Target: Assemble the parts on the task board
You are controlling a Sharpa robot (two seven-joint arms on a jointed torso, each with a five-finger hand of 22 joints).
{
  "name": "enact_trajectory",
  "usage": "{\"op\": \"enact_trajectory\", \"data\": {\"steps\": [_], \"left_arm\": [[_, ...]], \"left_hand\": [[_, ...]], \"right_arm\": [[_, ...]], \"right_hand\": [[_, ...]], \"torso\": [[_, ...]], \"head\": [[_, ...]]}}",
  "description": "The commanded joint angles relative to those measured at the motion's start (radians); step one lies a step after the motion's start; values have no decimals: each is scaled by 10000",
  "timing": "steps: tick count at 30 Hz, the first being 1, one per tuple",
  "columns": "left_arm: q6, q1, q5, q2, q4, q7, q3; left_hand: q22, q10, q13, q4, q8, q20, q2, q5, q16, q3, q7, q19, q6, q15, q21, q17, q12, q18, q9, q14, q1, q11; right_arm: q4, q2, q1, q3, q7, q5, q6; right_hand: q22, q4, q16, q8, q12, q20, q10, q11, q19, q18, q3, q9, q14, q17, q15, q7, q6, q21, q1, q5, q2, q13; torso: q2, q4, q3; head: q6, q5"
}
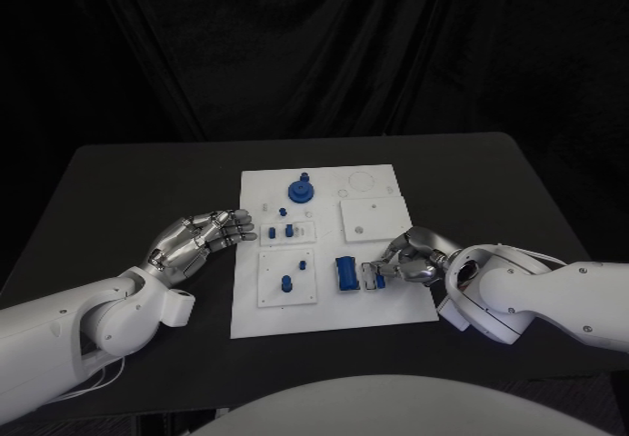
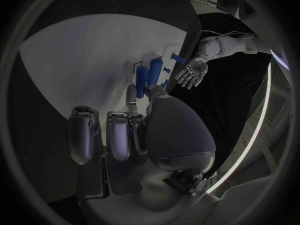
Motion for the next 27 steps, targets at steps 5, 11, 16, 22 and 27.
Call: {"op": "enact_trajectory", "data": {"steps": [5, 11, 16, 22, 27], "left_arm": [[178, -20, -6, -5, 35, 51, 6], [189, -20, -6, -4, 25, 28, 6], [208, -22, -6, 19, 11, 11, 6], [253, -26, -6, 55, -1, 30, 6], [274, -32, -6, 77, -10, 34, 6]], "left_hand": [[13, -18, 5, -10, 38, 9, 8, 43, -18, 60, 132, 73, 21, 23, 61, -1, 31, -75, -9, -55, 76, 74], [13, -18, 5, -10, 38, 9, 8, 43, -18, 60, 132, 73, 21, 23, 61, -1, 31, -75, -9, -55, 76, 74], [13, -10, 6, -9, 41, 9, 7, 45, -8, 73, 134, 72, 24, 26, 60, 0, 37, -78, -10, -54, 81, 85], [14, -7, 6, -8, 43, 9, 8, 46, 0, 82, 136, 71, 24, 28, 60, 2, 39, -80, -11, -52, 83, 90], [14, -7, 6, -8, 43, 9, 8, 46, 0, 82, 136, 71, 24, 28, 60, 2, 39, -80, -11, -52, 83, 90]], "right_arm": [[-255, 263, 3, -4, -84, -22, -22], [-340, 348, 0, -5, -249, -415, -41], [-366, 415, -1, -5, -361, -520, 51], [-352, 472, -4, -5, -524, -558, 215], [-326, 480, -7, -6, -696, -568, 373]], "right_hand": [[2225, -387, -52, -16, 27, -33, 1027, -13, 494, 153, 539, -45, 894, 1913, -33, -57, -80, -68, -242, -437, -25, 2635], [2214, -202, -71, -30, 27, -10, 1027, 11, 480, 161, 476, -95, 885, 1864, -11, -34, -90, -95, -495, -1272, -29, 2635], [2212, -78, -76, -23, 27, -3, 1027, 18, 478, 162, 421, -120, 883, 1851, -4, -28, -62, -100, -635, -1586, -23, 2635], [2201, 96, -86, -25, 27, 8, 1027, 35, 464, 170, 313, -152, 878, 1825, 8, -8, -60, -130, -822, -2028, -21, 2635], [2185, 225, -104, 0, 27, 19, 1027, 48, 443, 182, 210, -153, 869, 1779, 20, 6, -62, -174, -965, -2256, -34, 2635]], "torso": [[2, 7, -10], [2, 2, 1], [7, -4, 0], [5, 2, 0], [5, -13, 4]], "head": [[0, 16], [0, 38], [0, 17], [0, 25], [0, 36]]}}
